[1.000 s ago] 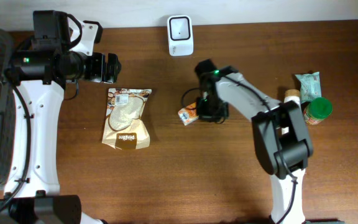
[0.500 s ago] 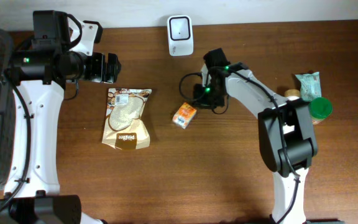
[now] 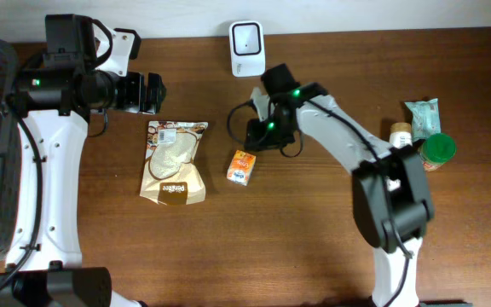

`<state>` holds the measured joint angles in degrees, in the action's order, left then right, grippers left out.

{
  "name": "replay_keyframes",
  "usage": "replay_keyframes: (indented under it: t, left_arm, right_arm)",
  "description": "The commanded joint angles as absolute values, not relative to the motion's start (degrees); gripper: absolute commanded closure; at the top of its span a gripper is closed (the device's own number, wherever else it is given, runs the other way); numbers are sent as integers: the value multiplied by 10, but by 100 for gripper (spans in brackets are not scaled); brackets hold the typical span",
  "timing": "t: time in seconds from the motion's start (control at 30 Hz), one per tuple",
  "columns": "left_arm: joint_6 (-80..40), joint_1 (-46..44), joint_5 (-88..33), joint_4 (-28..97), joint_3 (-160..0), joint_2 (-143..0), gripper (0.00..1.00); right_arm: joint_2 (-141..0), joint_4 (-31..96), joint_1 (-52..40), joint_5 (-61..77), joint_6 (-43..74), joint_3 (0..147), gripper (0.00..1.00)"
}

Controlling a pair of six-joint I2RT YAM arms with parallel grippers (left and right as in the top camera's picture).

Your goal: Scan the item barcode

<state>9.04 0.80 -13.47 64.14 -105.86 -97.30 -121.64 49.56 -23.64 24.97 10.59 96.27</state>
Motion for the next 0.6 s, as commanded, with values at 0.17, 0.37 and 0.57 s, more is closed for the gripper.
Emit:
replay_keyframes:
  t: [0.17,0.37,0.57]
  left_arm:
    - [100,12,-137,642,-1061,-975,1]
    - [100,12,-137,642,-1061,-975,1]
    - [100,12,-137,642,-1061,-975,1]
  right_arm:
    - [-1203,444,-323,245,273,969,67]
    - [-1257,401,-381,188,336,969,67]
    - [-1269,426,-386,159,335,969,67]
